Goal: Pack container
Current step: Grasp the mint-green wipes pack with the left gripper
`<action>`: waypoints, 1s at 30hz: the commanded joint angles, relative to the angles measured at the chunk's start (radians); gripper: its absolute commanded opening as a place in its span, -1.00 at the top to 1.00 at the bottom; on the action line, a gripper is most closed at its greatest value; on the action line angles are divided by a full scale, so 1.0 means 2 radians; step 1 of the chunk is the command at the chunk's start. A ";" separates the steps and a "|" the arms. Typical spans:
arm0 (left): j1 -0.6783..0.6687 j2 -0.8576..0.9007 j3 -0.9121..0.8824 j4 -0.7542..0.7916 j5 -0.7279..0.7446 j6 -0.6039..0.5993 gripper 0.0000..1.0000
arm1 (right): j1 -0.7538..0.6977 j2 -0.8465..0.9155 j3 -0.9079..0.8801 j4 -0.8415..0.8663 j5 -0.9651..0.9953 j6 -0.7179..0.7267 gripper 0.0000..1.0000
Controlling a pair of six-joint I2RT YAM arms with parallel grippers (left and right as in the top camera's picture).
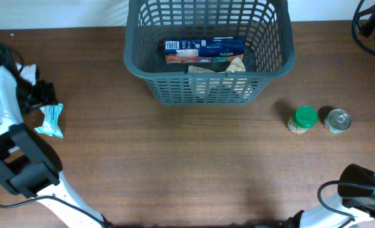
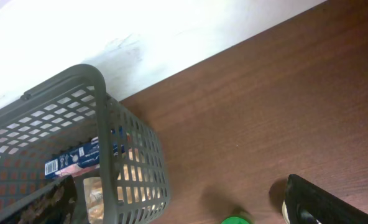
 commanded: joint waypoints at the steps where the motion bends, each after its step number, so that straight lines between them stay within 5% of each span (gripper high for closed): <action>1: 0.013 -0.003 -0.047 0.049 -0.005 0.007 -0.60 | -0.003 0.001 0.002 0.001 0.003 0.000 -0.98; 17: 0.015 -0.002 -0.150 0.172 -0.005 0.090 -0.60 | -0.003 0.001 0.002 0.001 0.003 0.000 -0.98; 28: 0.015 0.025 -0.166 0.201 -0.005 0.133 -0.27 | -0.003 0.001 0.002 0.001 0.003 0.000 -0.98; 29: 0.015 0.027 -0.166 0.200 -0.005 0.135 -0.21 | -0.003 0.001 0.002 0.001 0.003 0.000 -0.98; 30: 0.015 0.026 -0.163 0.195 -0.005 0.134 0.54 | -0.003 0.001 0.002 0.001 0.003 0.000 -0.98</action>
